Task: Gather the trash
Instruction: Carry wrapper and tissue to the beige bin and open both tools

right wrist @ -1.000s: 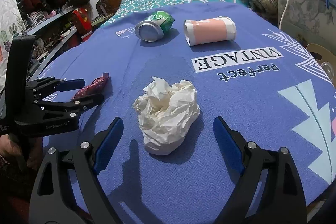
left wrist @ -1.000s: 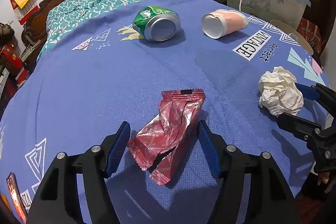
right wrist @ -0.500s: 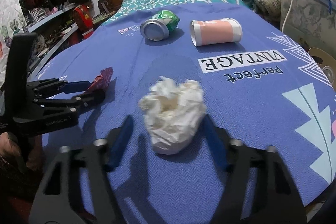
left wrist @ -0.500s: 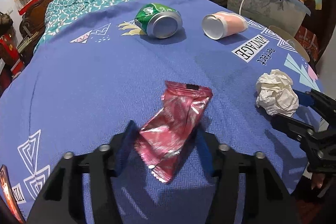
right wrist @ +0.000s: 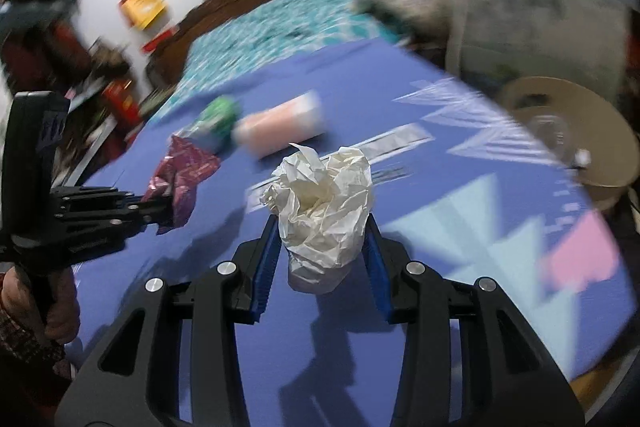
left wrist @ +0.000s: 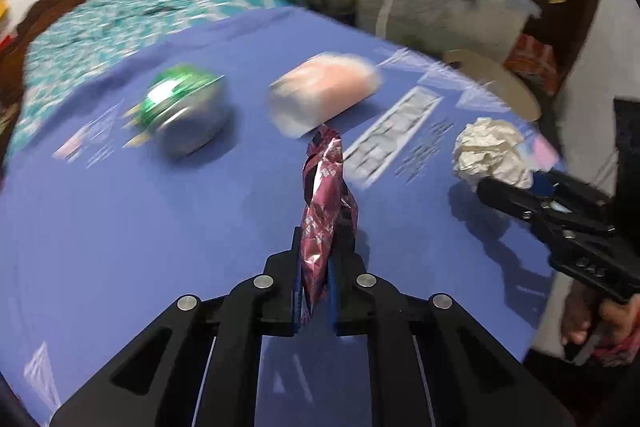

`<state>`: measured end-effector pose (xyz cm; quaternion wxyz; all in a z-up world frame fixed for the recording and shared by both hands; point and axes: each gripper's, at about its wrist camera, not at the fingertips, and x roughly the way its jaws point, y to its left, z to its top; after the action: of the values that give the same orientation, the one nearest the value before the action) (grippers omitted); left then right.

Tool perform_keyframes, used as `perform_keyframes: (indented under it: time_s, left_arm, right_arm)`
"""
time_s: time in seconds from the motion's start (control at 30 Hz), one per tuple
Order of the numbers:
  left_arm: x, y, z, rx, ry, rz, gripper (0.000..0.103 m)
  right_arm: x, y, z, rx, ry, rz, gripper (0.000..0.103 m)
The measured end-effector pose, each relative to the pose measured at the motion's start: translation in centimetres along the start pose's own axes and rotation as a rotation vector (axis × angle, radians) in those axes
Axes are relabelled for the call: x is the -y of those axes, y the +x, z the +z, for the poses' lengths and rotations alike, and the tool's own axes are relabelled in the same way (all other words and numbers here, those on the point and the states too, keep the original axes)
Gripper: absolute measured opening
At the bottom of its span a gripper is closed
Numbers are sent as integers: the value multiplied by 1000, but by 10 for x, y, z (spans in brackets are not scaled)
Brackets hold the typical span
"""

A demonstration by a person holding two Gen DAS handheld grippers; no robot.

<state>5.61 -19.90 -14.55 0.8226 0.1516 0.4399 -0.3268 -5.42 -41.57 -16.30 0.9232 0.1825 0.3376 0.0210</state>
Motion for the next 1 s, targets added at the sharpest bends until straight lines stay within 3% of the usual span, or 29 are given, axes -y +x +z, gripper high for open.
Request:
perform_keyframes:
  time_s: [0.13, 0.3, 0.43, 0.5, 0.53, 0.57, 0.6, 0.63, 0.77, 0.87, 1.0]
  left_arm:
    - [44, 24, 62, -4, 66, -149, 8]
    - [114, 72, 139, -19, 176, -257, 8]
    - [163, 114, 188, -56, 227, -320, 9]
    - [181, 134, 205, -79, 233, -335, 10]
    - [191, 144, 212, -90, 233, -339, 18]
    - [196, 153, 215, -102, 234, -344, 44]
    - [201, 159, 218, -110, 231, -337, 59]
    - [206, 168, 222, -103, 225, -305, 72]
    - [205, 168, 219, -92, 243, -286, 69]
    - [188, 144, 212, -29, 245, -265, 69]
    - [145, 103, 191, 32, 163, -269, 70]
  right_arm:
    - [73, -19, 18, 67, 119, -71, 43]
    - [158, -34, 49, 133, 217, -189, 43]
    - [213, -32, 70, 143, 273, -267, 44]
    - [234, -27, 77, 130, 291, -288, 51]
    - [241, -22, 81, 123, 291, -307, 54]
    - [244, -16, 82, 116, 287, -331, 67]
    - [250, -12, 85, 105, 287, -344, 78]
    - [253, -6, 85, 94, 290, -348, 78]
    - [243, -6, 88, 128, 283, -362, 78]
    - [228, -23, 87, 185, 288, -359, 78]
    - [195, -38, 81, 249, 306, -310, 78]
